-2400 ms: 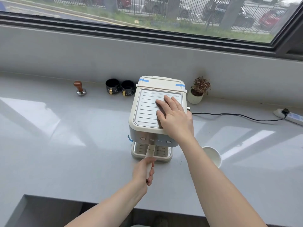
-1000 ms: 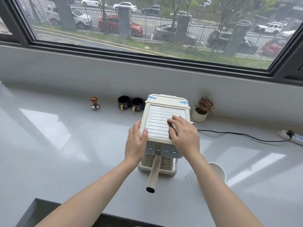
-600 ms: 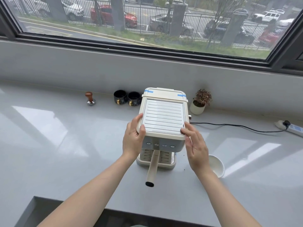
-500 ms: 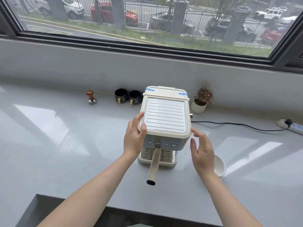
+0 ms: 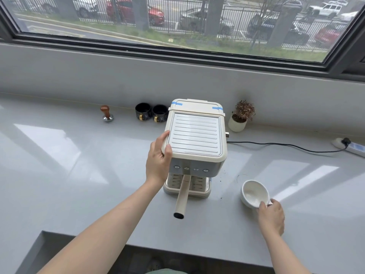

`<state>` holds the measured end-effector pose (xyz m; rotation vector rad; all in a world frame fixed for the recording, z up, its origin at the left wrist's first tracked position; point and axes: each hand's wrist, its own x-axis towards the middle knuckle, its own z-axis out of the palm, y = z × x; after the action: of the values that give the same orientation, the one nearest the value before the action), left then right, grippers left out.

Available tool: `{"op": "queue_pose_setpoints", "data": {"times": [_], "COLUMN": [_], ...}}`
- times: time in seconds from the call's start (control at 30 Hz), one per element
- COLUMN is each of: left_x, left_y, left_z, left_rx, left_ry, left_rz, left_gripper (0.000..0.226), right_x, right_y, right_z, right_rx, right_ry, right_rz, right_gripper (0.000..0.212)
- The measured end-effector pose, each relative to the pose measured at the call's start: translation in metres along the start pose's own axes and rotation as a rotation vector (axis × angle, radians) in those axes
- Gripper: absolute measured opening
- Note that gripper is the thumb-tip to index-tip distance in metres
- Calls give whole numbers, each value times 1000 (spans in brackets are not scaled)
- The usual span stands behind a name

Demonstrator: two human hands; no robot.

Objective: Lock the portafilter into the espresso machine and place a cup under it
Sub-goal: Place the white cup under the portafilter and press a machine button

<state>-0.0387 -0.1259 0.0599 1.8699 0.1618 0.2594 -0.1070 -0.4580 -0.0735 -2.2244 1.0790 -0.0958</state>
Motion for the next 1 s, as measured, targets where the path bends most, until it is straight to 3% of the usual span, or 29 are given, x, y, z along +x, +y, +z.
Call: {"op": "queue_pose_setpoints", "data": {"times": [0.13,0.4,0.7,1.0], "left_x": [0,-1,0,0], "left_y": [-1,0,1,2], "left_z": [1,1,-2,-5], "left_rx": [-1,16,24,34], "left_ry": [-1,-12,-57,-61], "left_rz": [-2,-7,-16,-20], "left_gripper": [53,54,50,50], "right_x": [6,3,6,-16], "right_y": [14,13,10,-23], "right_z": [2,0,5,13], "right_rx": [183,500,500,575], "right_ry": [-218,-370,-374,-539], "right_rz": [121,274,248,132], "right_gripper": [39,31,35,28]}}
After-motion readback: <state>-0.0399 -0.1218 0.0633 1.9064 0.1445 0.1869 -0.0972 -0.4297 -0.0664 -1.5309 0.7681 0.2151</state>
